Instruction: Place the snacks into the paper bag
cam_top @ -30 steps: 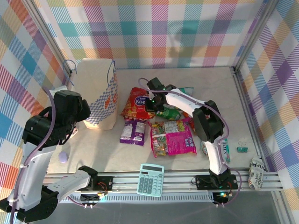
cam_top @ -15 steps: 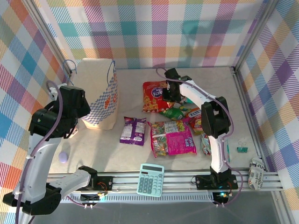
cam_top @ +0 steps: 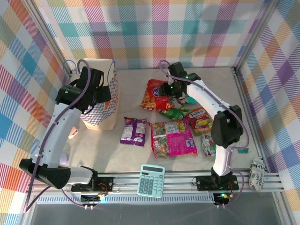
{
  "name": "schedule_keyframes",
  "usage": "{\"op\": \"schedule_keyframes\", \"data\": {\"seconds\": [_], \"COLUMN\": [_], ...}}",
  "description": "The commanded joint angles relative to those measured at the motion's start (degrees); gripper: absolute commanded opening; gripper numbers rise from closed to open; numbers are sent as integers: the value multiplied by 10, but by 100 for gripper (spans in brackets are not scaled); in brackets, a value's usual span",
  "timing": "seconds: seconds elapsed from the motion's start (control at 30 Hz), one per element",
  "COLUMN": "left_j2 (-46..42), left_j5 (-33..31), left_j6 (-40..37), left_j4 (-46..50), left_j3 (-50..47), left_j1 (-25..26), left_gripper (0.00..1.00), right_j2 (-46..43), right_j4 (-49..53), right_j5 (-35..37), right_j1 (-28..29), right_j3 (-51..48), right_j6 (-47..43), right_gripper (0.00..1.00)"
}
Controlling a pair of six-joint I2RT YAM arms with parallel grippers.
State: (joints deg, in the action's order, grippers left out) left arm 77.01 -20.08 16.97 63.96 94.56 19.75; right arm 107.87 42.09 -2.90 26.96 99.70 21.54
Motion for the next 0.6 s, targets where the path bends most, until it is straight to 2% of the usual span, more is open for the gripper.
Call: {"op": "schedule_keyframes", "data": {"seconds": [0.0, 0.23, 0.37, 0.47, 0.57], "left_j2": [14, 66, 91, 102, 121], "left_j5": [15, 56, 58, 82, 116], "left_j6": [-50, -119, -145, -159, -163], "left_j4": [-37, -65, -65, -67, -63], "left_j3": [23, 31, 42, 53, 69], "left_j1": [3, -1, -21, -27, -28], "left_gripper": [84, 86, 82, 79, 68], "right_j2": [-24, -58, -73, -95, -105], "right_j4": [4, 13, 13, -4, -3], "right_j5": [-5, 32, 36, 40, 49], "right_j1": [1, 0, -3, -5, -8], "right_j3": [-10, -26, -40, -67, -79], "right_j6": [-16, -28, -37, -46, -47], "right_gripper": [56, 64, 67, 69, 69]}}
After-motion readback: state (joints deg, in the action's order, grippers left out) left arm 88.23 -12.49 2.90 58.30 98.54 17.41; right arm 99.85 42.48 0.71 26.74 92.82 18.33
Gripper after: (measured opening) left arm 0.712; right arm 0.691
